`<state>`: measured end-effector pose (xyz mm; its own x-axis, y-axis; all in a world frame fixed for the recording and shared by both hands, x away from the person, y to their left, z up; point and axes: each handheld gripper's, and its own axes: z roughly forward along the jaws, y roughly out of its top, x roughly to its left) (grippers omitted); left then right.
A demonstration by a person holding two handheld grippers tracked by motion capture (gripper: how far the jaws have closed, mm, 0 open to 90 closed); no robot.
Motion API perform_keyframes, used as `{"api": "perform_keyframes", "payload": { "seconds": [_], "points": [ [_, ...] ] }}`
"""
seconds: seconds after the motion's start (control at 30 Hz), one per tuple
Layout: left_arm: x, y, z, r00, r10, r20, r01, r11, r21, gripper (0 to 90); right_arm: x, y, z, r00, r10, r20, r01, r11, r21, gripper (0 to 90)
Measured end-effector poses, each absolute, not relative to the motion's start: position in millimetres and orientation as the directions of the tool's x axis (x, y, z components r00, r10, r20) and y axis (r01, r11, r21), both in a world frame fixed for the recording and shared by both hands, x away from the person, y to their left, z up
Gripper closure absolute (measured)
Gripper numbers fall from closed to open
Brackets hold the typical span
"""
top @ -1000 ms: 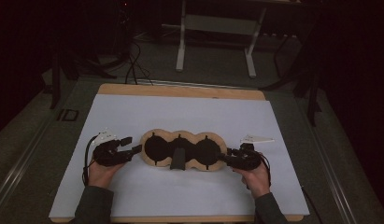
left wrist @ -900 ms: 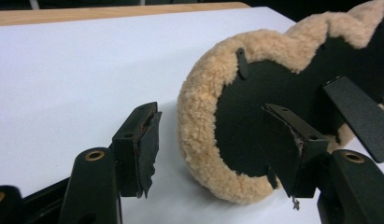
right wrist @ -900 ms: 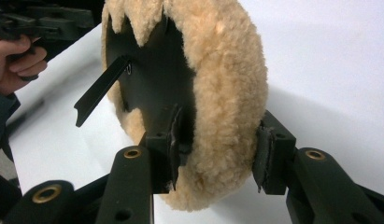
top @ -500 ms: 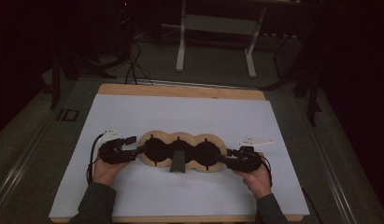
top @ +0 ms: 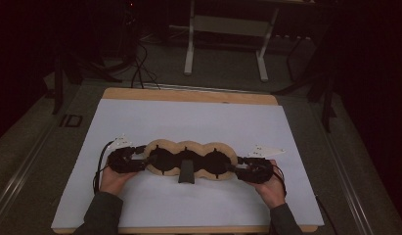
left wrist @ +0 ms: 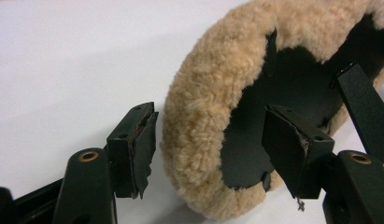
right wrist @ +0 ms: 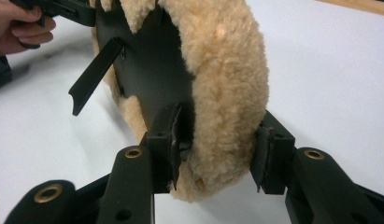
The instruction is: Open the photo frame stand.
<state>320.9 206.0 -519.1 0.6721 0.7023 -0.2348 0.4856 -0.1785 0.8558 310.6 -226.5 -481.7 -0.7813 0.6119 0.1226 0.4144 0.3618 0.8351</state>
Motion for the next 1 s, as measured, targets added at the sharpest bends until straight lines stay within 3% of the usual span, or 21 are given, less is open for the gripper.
{"api": "perform_keyframes", "payload": {
  "seconds": [0.53,1.0],
  "points": [
    [319,200,-520,0.697,0.686,-0.207,0.476,-0.227,0.850,38.2,307,-226,-485,-0.801,0.597,0.029,0.353,0.433,0.829,56.7],
    [306,198,-515,0.721,0.681,-0.131,0.420,-0.278,0.864,45.5,311,-230,-493,-0.806,0.589,0.060,0.388,0.448,0.805,55.3]
  ]
}}
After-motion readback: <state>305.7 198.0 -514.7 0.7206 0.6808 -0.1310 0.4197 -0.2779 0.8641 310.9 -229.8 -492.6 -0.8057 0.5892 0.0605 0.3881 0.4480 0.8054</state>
